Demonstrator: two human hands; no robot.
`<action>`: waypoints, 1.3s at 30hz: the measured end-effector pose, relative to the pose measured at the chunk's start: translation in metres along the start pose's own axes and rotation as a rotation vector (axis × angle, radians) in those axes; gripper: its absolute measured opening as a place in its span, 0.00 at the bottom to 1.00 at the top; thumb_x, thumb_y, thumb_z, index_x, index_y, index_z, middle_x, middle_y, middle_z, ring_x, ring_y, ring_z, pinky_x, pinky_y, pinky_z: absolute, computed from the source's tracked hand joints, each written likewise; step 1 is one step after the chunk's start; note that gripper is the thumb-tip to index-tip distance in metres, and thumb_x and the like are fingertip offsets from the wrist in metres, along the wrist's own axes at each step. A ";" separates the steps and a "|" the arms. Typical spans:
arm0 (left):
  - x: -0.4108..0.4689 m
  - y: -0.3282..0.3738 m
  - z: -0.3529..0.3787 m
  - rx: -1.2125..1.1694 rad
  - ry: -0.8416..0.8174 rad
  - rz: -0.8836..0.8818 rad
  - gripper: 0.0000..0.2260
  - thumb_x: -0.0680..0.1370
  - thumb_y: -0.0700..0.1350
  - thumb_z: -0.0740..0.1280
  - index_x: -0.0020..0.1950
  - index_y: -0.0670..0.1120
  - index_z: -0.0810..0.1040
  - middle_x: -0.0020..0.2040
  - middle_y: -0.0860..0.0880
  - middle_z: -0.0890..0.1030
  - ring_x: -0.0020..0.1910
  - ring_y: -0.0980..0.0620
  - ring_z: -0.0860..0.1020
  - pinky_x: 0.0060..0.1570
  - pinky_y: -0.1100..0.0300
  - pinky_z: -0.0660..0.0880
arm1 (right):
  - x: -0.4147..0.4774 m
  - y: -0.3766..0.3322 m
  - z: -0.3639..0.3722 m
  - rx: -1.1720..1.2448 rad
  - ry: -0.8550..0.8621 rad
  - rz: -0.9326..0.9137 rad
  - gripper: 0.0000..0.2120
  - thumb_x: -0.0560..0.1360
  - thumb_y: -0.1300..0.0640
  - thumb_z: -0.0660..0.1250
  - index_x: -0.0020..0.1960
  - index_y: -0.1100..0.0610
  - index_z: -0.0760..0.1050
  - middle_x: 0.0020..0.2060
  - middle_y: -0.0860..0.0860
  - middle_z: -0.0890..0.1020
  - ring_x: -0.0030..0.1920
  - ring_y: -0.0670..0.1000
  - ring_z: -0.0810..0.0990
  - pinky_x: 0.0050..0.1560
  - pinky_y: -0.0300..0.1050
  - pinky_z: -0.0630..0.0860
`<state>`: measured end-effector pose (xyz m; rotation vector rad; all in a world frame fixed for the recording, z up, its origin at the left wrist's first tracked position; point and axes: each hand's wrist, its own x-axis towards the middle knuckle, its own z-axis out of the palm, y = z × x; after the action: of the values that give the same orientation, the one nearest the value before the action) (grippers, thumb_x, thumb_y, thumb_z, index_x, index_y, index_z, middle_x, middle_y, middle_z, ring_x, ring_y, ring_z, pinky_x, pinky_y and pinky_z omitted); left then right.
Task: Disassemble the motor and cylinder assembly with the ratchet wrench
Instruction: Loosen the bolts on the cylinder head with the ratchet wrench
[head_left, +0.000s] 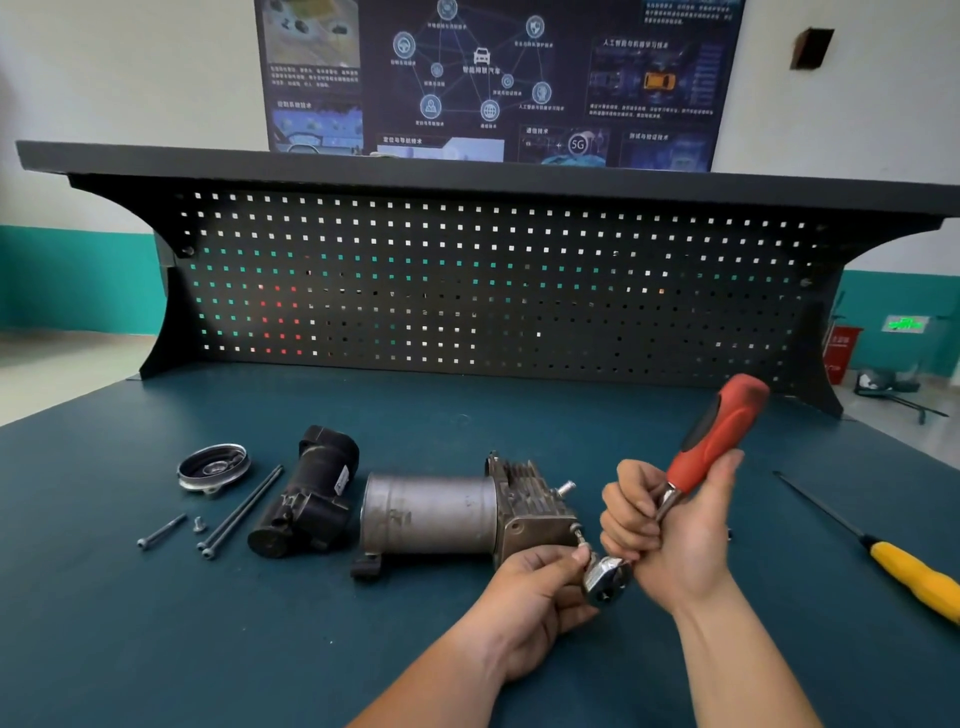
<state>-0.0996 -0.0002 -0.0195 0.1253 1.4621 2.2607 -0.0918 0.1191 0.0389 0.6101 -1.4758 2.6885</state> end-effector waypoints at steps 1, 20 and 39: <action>0.000 0.000 0.000 0.003 -0.002 0.002 0.07 0.78 0.41 0.64 0.41 0.44 0.76 0.34 0.49 0.83 0.31 0.56 0.80 0.33 0.65 0.75 | 0.000 -0.001 0.002 -0.019 -0.006 -0.006 0.39 0.47 0.17 0.63 0.26 0.53 0.57 0.20 0.49 0.54 0.19 0.45 0.52 0.20 0.32 0.58; 0.002 0.004 -0.004 -0.103 -0.055 -0.012 0.21 0.79 0.56 0.56 0.42 0.43 0.82 0.38 0.45 0.81 0.34 0.51 0.81 0.35 0.61 0.77 | 0.010 0.006 0.028 -0.511 -0.176 0.102 0.36 0.50 0.16 0.59 0.25 0.51 0.63 0.21 0.46 0.62 0.21 0.44 0.56 0.23 0.36 0.55; 0.001 -0.003 -0.009 0.469 0.282 0.435 0.15 0.76 0.38 0.61 0.32 0.51 0.78 0.25 0.52 0.76 0.26 0.59 0.71 0.32 0.61 0.72 | 0.009 0.010 0.034 -0.602 -0.258 0.127 0.37 0.53 0.17 0.60 0.27 0.53 0.61 0.22 0.48 0.58 0.22 0.45 0.53 0.23 0.36 0.54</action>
<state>-0.1020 -0.0061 -0.0263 0.3016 2.2910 2.2731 -0.0914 0.0845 0.0503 0.8478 -2.3126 2.1036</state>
